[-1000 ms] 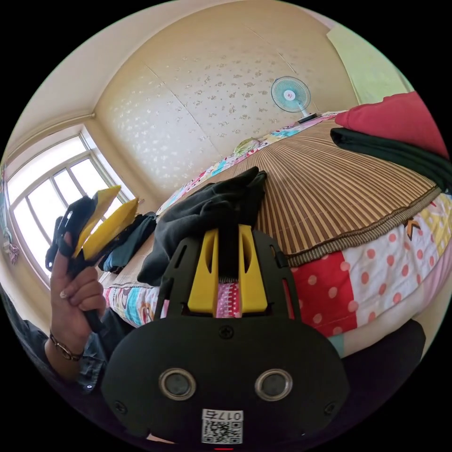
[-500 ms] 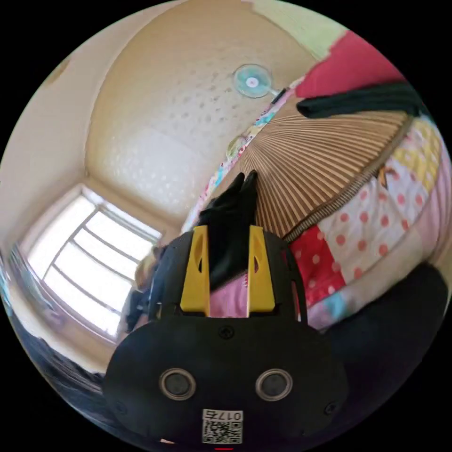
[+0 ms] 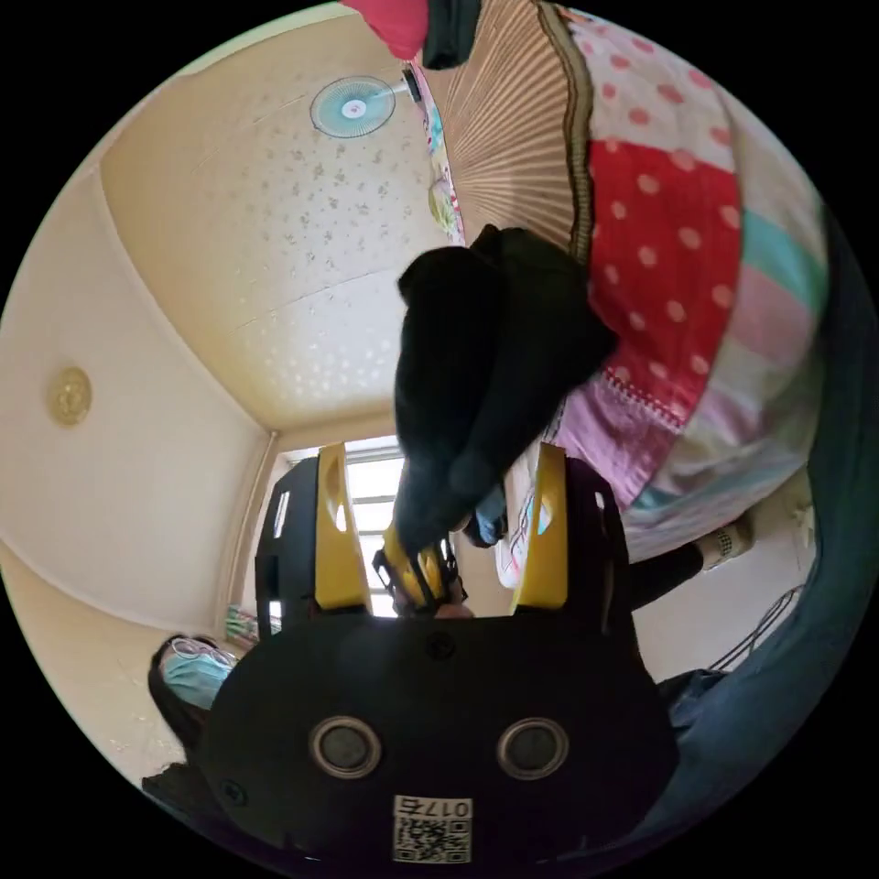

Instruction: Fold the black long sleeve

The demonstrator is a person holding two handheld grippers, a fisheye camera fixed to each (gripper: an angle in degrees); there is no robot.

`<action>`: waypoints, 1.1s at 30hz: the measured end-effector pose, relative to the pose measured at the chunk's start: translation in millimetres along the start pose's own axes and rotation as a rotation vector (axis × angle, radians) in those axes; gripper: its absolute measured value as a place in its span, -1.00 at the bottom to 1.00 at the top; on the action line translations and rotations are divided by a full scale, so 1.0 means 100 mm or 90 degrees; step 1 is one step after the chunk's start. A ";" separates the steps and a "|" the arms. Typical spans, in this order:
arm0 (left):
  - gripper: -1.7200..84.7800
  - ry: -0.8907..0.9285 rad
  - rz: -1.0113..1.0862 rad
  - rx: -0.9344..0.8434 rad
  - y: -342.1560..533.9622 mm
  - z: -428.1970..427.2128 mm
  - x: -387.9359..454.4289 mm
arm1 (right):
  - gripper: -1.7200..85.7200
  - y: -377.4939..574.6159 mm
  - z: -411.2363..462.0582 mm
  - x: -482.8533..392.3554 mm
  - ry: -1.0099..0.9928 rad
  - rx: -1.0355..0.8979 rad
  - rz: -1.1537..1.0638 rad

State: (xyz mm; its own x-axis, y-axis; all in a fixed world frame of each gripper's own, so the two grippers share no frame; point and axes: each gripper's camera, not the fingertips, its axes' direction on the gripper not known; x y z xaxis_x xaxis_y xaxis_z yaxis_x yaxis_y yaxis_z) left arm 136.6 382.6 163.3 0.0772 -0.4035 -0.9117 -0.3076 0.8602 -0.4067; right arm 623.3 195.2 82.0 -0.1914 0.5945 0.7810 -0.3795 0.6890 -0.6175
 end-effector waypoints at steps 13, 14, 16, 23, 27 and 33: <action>-0.86 -0.204 0.230 0.007 0.76 -0.31 0.75 | -0.69 -1.38 -0.05 -2.19 -0.112 -0.076 -0.423; -0.84 -0.209 0.213 0.011 0.75 -0.35 0.66 | -0.72 -1.53 -0.21 -2.49 -0.077 -0.042 -0.441; -0.84 -0.206 0.184 0.018 0.74 -0.42 0.51 | -0.77 -1.78 -0.56 -2.78 -0.013 0.041 -0.430; -0.84 -0.224 0.111 0.045 0.69 -0.57 0.18 | -0.81 -1.72 -2.17 -2.00 0.491 0.375 -0.111; -0.85 -0.240 0.103 0.052 0.67 -0.56 0.13 | -0.85 -0.94 -2.22 -1.38 0.513 0.425 -0.171; -0.97 -0.403 0.106 0.085 0.70 -0.53 0.16 | -0.83 -0.09 -0.75 -0.95 0.624 0.347 -0.341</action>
State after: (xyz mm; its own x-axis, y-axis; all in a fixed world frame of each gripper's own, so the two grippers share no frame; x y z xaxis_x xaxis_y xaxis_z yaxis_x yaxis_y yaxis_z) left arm 65.7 419.4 123.3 0.5934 -0.0361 -0.8041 -0.2466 0.9428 -0.2242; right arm 713.1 163.5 6.7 0.7716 0.5116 0.3781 -0.5721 0.8180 0.0606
